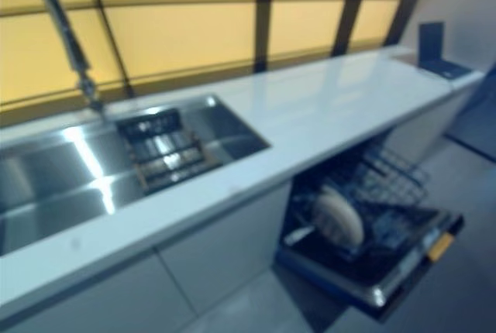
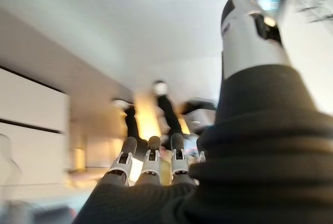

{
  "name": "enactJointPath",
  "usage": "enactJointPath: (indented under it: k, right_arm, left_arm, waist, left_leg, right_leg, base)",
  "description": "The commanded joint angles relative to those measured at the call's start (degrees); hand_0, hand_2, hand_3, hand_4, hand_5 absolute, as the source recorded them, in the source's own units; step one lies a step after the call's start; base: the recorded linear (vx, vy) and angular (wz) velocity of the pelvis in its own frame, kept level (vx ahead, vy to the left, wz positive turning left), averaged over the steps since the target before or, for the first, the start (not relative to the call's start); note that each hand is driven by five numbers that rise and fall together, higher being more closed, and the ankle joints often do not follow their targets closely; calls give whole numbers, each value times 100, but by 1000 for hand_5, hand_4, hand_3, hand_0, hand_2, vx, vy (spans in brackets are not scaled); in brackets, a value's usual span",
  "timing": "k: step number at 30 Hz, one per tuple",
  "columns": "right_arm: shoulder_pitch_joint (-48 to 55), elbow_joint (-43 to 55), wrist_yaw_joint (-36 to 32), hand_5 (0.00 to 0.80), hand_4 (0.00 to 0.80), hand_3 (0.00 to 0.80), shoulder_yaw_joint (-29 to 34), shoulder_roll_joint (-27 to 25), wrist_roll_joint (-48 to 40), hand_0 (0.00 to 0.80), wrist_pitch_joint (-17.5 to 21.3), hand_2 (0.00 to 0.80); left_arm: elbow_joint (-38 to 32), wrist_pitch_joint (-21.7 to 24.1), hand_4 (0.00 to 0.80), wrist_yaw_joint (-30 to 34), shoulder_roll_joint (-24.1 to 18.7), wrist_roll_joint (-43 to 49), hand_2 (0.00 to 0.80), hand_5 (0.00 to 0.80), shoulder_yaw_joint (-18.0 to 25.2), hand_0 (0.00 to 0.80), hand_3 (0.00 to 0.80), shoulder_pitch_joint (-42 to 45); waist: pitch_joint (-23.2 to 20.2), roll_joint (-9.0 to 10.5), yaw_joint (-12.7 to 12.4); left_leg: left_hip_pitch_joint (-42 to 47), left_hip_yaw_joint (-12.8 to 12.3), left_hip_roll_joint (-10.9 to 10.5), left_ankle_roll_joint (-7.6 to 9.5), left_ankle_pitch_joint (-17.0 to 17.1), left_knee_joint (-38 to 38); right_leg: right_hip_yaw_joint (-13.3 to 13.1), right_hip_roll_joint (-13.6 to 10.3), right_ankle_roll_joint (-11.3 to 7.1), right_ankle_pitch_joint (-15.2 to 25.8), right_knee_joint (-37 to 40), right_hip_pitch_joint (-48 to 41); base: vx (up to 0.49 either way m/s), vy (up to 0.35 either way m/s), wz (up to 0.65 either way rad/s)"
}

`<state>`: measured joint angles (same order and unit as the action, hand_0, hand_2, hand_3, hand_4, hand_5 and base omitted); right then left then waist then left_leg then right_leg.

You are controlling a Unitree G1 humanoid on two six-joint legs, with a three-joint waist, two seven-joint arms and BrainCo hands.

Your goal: Take plates into dishwasher

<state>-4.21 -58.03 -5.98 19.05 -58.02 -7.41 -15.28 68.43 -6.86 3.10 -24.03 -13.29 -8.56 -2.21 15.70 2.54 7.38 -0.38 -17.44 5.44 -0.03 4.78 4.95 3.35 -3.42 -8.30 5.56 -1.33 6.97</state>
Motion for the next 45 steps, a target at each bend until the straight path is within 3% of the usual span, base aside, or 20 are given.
enactJointPath:
  k: [1, 3, 5, 8, 10, 12, 14, 15, 19, 22, 26, 30, 31, 32, 34, 36, 37, 39, 41, 45]
  right_arm:
    - [-135, -362, 144, 0, 0, 0, -266, 111, -308, 0, 151, 0]
    - [-293, -642, 117, 0, 0, 0, -328, 490, -820, 0, 26, 0]
    - [-427, -663, 92, 0, 0, 0, -392, 681, -1199, 0, -176, 0]
    - [-570, -762, 113, 0, 0, 0, -542, 993, -1505, 0, -287, 0]
    - [-664, -987, -24, 0, 0, 0, -766, 1332, -2112, 0, -290, 0]
    - [-589, -1144, -168, 0, 0, 0, -707, 1508, -2154, 0, -131, 0]
    - [-499, -1170, -129, 0, 0, 0, -661, 1627, -2219, 0, -7, 0]
    - [-515, -1243, -170, 0, 0, 0, -628, 1733, -2203, 0, 13, 0]
    - [-565, -1355, -151, 0, 0, 0, -632, 1792, -2223, 0, 18, 0]
    - [-463, -1381, -255, 0, 0, 0, -630, 1807, -2169, 0, -75, 0]
    - [-211, -1446, -187, 0, 0, 0, -574, 2006, -2145, 0, -86, 0]
    - [-113, -1490, -116, 0, 0, 0, -558, 2079, -2221, 0, -35, 0]
    - [-17, -1618, -5, 0, 0, 0, -529, 2169, -2229, 0, 113, 0]
    - [-14, -1620, -6, 0, 0, 0, -528, 2171, -2226, 0, 116, 0]
    - [57, -1680, -45, 0, 0, 0, -352, 2174, -2114, 0, 158, 0]
    - [161, -1645, -123, 0, 0, 0, -262, 2187, -2061, 0, 153, 0]
    - [207, -1618, -103, 0, 0, 0, -220, 2177, -2054, 0, 154, 0]
    - [245, -1578, -53, 0, 0, 0, -197, 2193, -2107, 0, 170, 0]
    - [252, -1514, 25, 0, 0, 0, -222, 2239, -2198, 0, 149, 0]
    - [168, -1430, 168, 0, 0, 0, -347, 2267, -2071, 0, 168, 0]
  left_arm:
    - [294, 33, 0, -63, -155, -251, 0, 0, 131, 0, 0, -199]
    - [324, 42, 0, -83, -214, -259, 0, 0, 91, 0, 0, -454]
    - [319, -29, 0, -87, -311, -321, 0, 0, 70, 0, 0, -675]
    - [425, -30, 0, 12, -478, -365, 0, 0, 189, 0, 0, -926]
    - [261, -220, 0, -195, -573, -1187, 0, 0, 248, 0, 0, -1274]
    - [78, -274, 0, -186, -437, -1495, 0, 0, 406, 0, 0, -1295]
    - [29, -210, 0, -135, -281, -1505, 0, 0, 461, 0, 0, -1258]
    - [-23, -109, 0, -206, -33, -1555, 0, 0, 466, 0, 0, -1151]
    - [170, -169, 0, -271, 96, -1734, 0, 0, 596, 0, 0, -816]
    - [248, -168, 0, -279, 139, -1960, 0, 0, 795, 0, 0, -636]
    - [222, -154, 0, -160, 338, -1738, 0, 0, 994, 0, 0, -500]
    - [202, -118, 0, -92, 377, -1672, 0, 0, 952, 0, 0, -516]
    - [205, -51, 0, 80, 467, -1717, 0, 0, 918, 0, 0, -514]
    - [205, -51, 0, 84, 470, -1720, 0, 0, 917, 0, 0, -513]
    - [247, -113, 0, 98, 601, -1616, 0, 0, 890, 0, 0, -508]
    - [345, -109, 0, 169, 673, -1377, 0, 0, 899, 0, 0, -469]
    - [373, -120, 0, 180, 675, -1236, 0, 0, 846, 0, 0, -489]
    - [397, -89, 0, 169, 665, -1158, 0, 0, 734, 0, 0, -526]
    - [374, -56, 0, 148, 646, -1133, 0, 0, 662, 0, 0, -573]
    - [328, 62, 0, 104, 516, -1074, 0, 0, 538, 0, 0, -561]
  waist:
    - [-260, 43, -399]
    - [-260, 137, -614]
    - [-183, 191, -616]
    - [-56, 253, -722]
    - [83, 285, -861]
    - [158, 196, -884]
    - [179, 140, -897]
    - [154, 30, -953]
    - [75, -185, -1108]
    - [49, -237, -1102]
    - [105, -219, -1014]
    - [125, -144, -932]
    - [46, 128, -848]
    - [43, 130, -843]
    - [-200, 257, -726]
    - [-427, 136, -593]
    - [-505, 29, -504]
    - [-530, -23, -460]
    - [-513, -38, -462]
    - [-380, -13, -564]
  left_leg:
    - [-380, 699, -239, 240, -620, -575]
    - [-1020, 769, -15, 244, -673, -1250]
    - [-1398, 904, 127, 231, -771, -1714]
    - [-1712, 952, 433, 120, -715, -2017]
    - [-2239, 1171, 765, -181, -330, -2166]
    - [-2247, 1259, 779, -362, -62, -1942]
    - [-2193, 1298, 740, -405, 72, -1756]
    - [-2031, 1409, 671, -435, 257, -1278]
    - [-1862, 1573, 709, -534, 578, -627]
    - [-1665, 1434, 758, -578, 572, -129]
    - [-1527, 806, 759, -626, 609, -236]
    - [-1458, 551, 711, -569, 433, -806]
    - [-1295, 669, 329, -257, -503, -2392]
    - [-1300, 683, 320, -248, -538, -2437]
    - [-740, 695, -221, -4, -1203, -2914]
    - [-13, 811, -570, 1, -1406, -2220]
    - [347, 730, -577, -38, -1262, -1378]
    - [448, 758, -624, -32, -1139, -932]
    - [408, 1003, -689, -6, -994, -668]
    - [316, 1001, -734, 55, -974, -622]
  right_leg:
    - [-299, -799, 55, 148, -884, -509]
    - [-357, -1097, 52, 225, -1032, -821]
    - [-463, -1053, 46, 64, -1016, -799]
    - [-279, -933, 19, -270, -1089, -817]
    - [-44, -591, 12, -1102, -801, -1127]
    - [-41, -426, 71, -1307, -736, -1187]
    - [-28, -366, 114, -1372, -691, -1254]
    - [4, -314, 198, -1520, -781, -1264]
    - [164, -30, 521, -2123, -1358, -1242]
    - [327, 164, 667, -2187, -1505, -1185]
    - [635, 382, 724, -1835, -1229, -1214]
    - [836, 307, 756, -1697, -1046, -1269]
    - [1002, -3, 809, -1298, -665, -1155]
    - [1003, -6, 808, -1290, -656, -1154]
    - [1018, -97, 753, -1003, -356, -1004]
    - [1044, 92, 703, -928, -327, -862]
    - [1083, 211, 650, -862, -275, -833]
    - [1109, 257, 600, -779, -261, -754]
    - [1053, 307, 576, -716, -289, -629]
    - [1297, 385, 563, -725, -494, -311]
  base:
    - [-455, -431, -59]
    - [-467, -531, -16]
    - [-302, -410, -2]
    - [-212, -324, 24]
    - [-398, -541, 27]
    - [-274, -296, 55]
    - [-184, -124, 44]
    - [-237, -147, 32]
    - [-171, -215, 7]
    - [-99, -248, 16]
    - [-169, -211, 43]
    - [-205, -110, 87]
    - [-330, -117, 75]
    - [-419, -109, 44]
    - [-237, 28, 16]
    - [-177, 122, 71]
    - [-105, 130, 62]
    - [-82, 45, 66]
    - [-128, 2, 48]
    - [-276, -38, 14]
